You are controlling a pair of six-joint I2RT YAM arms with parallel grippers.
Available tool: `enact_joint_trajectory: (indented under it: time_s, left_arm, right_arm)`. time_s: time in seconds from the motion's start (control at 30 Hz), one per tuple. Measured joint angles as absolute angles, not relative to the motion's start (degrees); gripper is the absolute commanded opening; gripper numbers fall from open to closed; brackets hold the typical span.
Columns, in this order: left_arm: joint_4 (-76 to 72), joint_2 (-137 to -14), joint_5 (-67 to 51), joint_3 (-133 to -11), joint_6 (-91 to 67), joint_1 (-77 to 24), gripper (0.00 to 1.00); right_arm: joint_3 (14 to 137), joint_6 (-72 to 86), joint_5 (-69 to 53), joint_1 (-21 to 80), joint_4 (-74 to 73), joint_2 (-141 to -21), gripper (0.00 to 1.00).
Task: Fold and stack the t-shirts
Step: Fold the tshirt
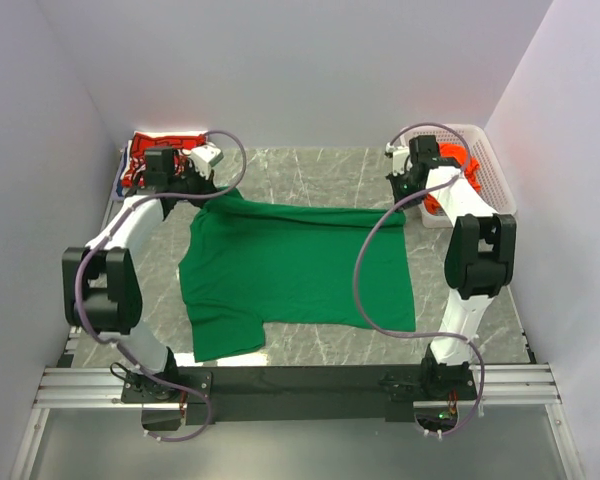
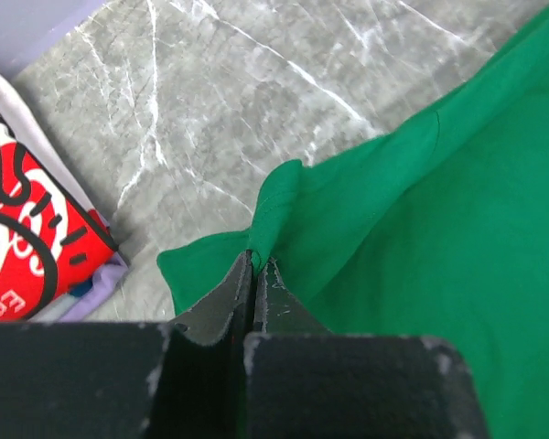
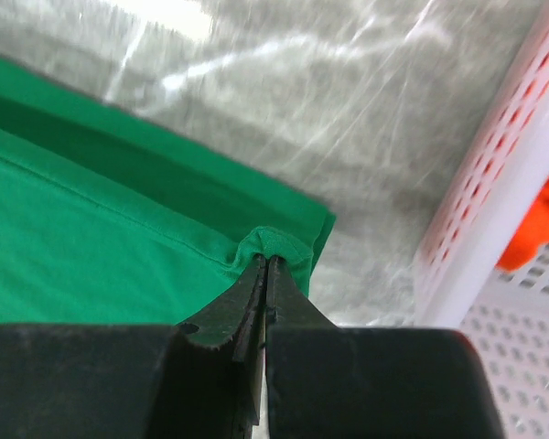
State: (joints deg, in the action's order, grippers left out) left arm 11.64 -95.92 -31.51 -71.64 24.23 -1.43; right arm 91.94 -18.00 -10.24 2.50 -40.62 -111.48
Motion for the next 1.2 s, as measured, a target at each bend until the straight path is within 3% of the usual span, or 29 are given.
enact_joint_trajectory:
  time_s: [0.27, 0.73, 0.77, 0.87, 0.93, 0.97, 1.1, 1.2]
  left_arm:
    - [11.4, -86.9, -30.0, -61.5, 23.9, -1.8, 0.0]
    - [12.4, -86.4, -25.9, -49.9, 22.9, -3.0, 0.01]
    - [12.8, -86.6, -25.8, -49.9, 23.2, -3.1, 0.03]
    - [14.7, -87.7, -26.0, -49.9, 24.5, -3.2, 0.24]
    - [16.8, -88.0, -26.5, -49.9, 25.8, -3.2, 0.29]
    - [17.7, -88.0, -26.9, -49.8, 26.4, -3.1, 0.34]
    - [23.5, -88.0, -28.7, -51.0, 29.8, -2.5, 0.4]
    - [28.0, -88.2, -30.3, -55.2, 31.9, -1.2, 0.43]
  right_arm:
    - [85.3, -19.6, -10.6, 2.5, -39.5, -107.2, 0.0]
    - [77.2, -22.0, -11.5, 2.5, -38.1, -107.2, 0.0]
    - [77.1, -22.1, -11.5, 2.5, -38.2, -107.2, 0.0]
    - [77.1, -22.6, -11.5, 2.5, -38.1, -107.5, 0.0]
    - [77.1, -23.0, -11.6, 2.5, -38.2, -107.7, 0.07]
    - [77.1, -23.2, -11.7, 2.5, -38.3, -108.0, 0.18]
    - [77.2, -24.7, -12.9, 2.5, -40.4, -108.7, 0.41]
    - [77.4, -25.7, -13.9, 2.5, -42.6, -108.7, 0.44]
